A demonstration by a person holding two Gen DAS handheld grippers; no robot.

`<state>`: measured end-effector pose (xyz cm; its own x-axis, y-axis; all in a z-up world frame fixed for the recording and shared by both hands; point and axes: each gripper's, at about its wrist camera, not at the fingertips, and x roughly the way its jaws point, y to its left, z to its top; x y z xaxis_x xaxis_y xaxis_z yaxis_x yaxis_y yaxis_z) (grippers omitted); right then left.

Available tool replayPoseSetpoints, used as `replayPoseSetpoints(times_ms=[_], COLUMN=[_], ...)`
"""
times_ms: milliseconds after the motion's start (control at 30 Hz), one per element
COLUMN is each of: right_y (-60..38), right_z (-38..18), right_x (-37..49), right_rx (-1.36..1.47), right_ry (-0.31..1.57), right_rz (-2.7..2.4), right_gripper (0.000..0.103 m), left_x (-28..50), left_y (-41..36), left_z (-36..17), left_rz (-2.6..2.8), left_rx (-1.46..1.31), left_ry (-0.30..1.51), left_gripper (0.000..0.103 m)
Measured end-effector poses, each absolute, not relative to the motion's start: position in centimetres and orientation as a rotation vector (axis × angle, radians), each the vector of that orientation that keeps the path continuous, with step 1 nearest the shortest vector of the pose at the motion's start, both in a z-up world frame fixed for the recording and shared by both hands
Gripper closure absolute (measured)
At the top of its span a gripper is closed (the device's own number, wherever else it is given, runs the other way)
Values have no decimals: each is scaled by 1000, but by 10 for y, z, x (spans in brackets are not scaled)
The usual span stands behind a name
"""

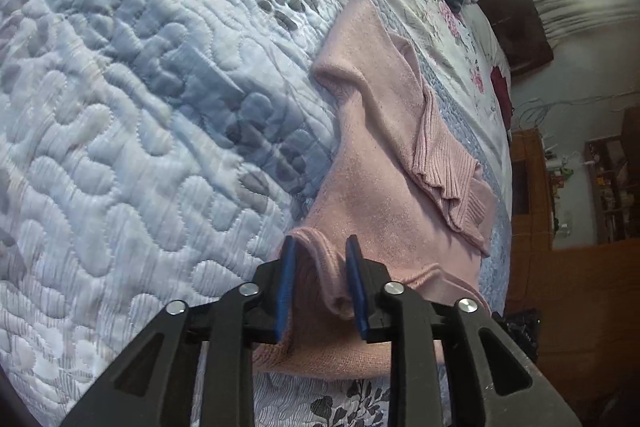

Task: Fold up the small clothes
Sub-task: 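Carry the held hem over the body toward the collar with both grippers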

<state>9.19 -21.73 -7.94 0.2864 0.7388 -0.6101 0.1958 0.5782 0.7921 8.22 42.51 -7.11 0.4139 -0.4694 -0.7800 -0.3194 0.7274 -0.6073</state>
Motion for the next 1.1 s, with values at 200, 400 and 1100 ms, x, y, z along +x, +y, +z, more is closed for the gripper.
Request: replayPoseSetpoints(times_ms=[200, 400, 1100], right_y=[-227, -210, -162], right_z=[-58, -51, -42], right_x=[80, 71, 98], right_rx=[748, 630, 352], right_ry=[1242, 1228, 1211], right_rz=[363, 356, 387], right_gripper=[45, 45, 45], left_x=[76, 90, 107], left_y=[420, 365, 312], left_z=[-42, -32, -50], left_rz=[-33, -94, -211], left_rx=[-482, -138, 37], left_ry=[1113, 1079, 1111], left_gripper=[69, 62, 93])
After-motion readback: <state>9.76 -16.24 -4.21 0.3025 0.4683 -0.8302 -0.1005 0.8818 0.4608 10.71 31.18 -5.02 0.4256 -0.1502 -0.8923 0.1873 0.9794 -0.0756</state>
